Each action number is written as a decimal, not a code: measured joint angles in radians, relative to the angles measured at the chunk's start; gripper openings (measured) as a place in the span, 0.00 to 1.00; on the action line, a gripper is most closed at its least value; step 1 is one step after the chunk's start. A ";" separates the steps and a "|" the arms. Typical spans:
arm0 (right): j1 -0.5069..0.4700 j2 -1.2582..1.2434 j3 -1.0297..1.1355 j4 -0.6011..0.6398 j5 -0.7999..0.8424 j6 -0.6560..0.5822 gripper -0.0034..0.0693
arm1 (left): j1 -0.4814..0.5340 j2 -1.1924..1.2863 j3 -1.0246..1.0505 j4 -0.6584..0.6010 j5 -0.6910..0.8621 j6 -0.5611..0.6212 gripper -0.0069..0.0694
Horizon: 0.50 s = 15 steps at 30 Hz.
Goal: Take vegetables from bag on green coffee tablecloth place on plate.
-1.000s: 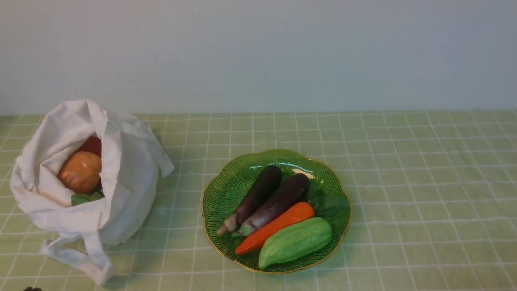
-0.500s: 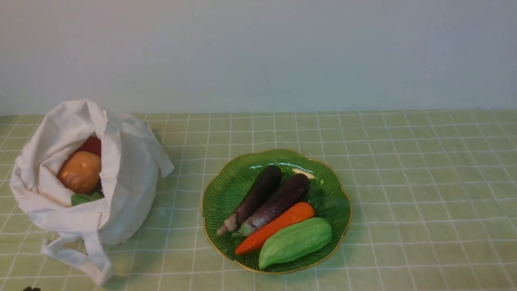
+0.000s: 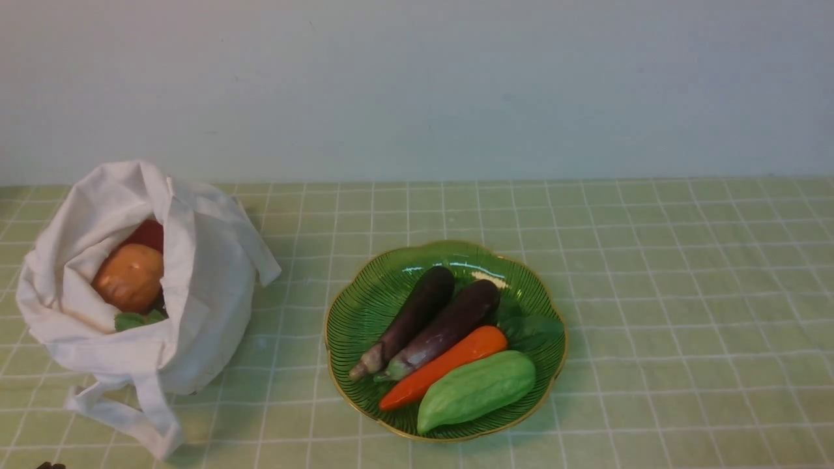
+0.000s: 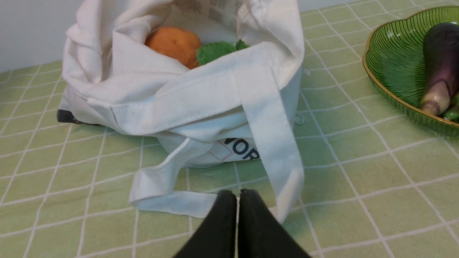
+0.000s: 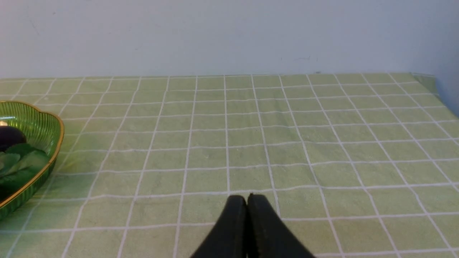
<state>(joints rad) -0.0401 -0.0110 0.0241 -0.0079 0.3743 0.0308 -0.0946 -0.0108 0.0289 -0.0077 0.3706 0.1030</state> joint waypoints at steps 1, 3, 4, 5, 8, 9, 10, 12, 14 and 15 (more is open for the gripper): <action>0.000 0.000 0.000 0.000 0.000 0.000 0.03 | 0.000 0.000 0.000 0.000 0.000 0.000 0.08; 0.000 0.000 0.000 0.000 0.000 0.000 0.03 | 0.000 0.000 0.000 0.000 0.000 0.000 0.08; 0.000 0.000 0.000 0.000 0.000 0.000 0.03 | 0.000 0.000 0.000 0.001 0.000 0.000 0.08; 0.000 0.000 0.000 0.000 0.000 0.000 0.03 | 0.000 0.000 0.000 0.001 0.000 0.000 0.08; 0.000 0.000 0.000 0.000 0.000 0.000 0.03 | 0.010 0.000 0.000 0.001 0.000 0.000 0.08; 0.000 0.000 0.000 0.000 0.000 0.000 0.03 | 0.020 0.000 0.000 0.001 0.000 0.000 0.08; 0.000 0.000 0.000 0.000 0.000 0.000 0.03 | 0.032 0.000 0.000 0.001 0.001 -0.001 0.08; 0.000 0.000 0.000 0.000 0.000 0.000 0.03 | 0.056 0.000 0.000 0.001 0.001 -0.003 0.08; 0.000 0.000 0.000 0.000 0.000 0.000 0.03 | 0.076 0.000 0.000 0.001 0.001 -0.003 0.08; 0.000 0.000 0.000 0.000 0.000 0.000 0.03 | 0.078 0.000 0.000 0.001 0.001 -0.003 0.08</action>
<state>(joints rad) -0.0401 -0.0110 0.0241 -0.0079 0.3743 0.0308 -0.0161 -0.0108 0.0289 -0.0068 0.3718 0.0997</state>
